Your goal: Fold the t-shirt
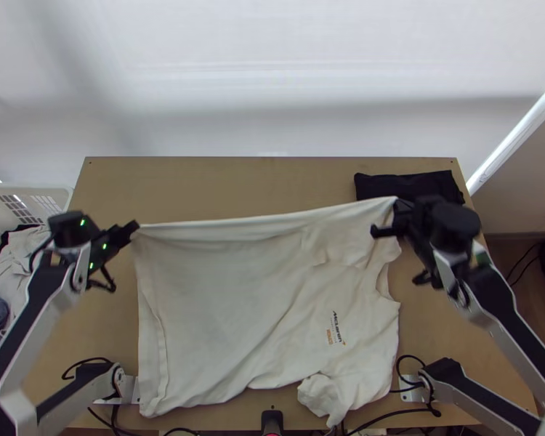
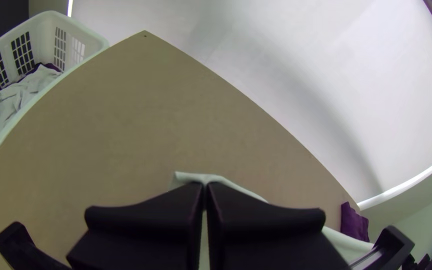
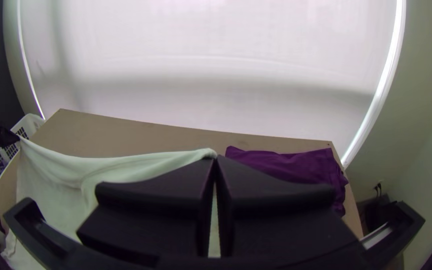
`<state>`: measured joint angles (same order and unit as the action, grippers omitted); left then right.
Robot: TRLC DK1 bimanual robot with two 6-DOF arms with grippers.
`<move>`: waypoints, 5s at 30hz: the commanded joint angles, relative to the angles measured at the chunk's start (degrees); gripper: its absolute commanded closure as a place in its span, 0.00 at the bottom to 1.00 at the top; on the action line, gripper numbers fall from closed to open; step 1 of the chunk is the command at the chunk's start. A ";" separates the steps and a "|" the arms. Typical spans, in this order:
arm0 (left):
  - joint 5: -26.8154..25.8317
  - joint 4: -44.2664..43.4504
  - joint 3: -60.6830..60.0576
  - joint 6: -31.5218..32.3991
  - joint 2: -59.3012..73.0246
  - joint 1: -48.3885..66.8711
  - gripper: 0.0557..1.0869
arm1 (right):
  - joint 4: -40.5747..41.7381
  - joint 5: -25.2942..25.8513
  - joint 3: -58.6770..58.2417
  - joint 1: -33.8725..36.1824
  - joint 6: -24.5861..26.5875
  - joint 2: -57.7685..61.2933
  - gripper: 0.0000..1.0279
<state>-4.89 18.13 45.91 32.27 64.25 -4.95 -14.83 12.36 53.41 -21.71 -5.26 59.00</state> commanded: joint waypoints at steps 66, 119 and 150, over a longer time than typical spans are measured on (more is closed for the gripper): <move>-4.17 35.66 32.40 -6.43 35.07 -2.43 0.97 | -37.11 -5.59 32.11 5.81 -15.22 46.73 0.97; -4.08 36.01 15.26 -11.09 -2.29 -4.45 0.05 | -56.71 -24.05 -4.01 -9.49 -43.96 3.40 0.62; -3.99 38.12 12.19 -12.50 -5.63 -6.56 0.05 | -45.38 -30.82 -11.57 -15.90 -41.06 15.35 0.46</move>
<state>-8.56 55.66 59.13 20.51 58.70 -11.05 -60.53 -17.87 43.00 -36.49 -46.81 72.34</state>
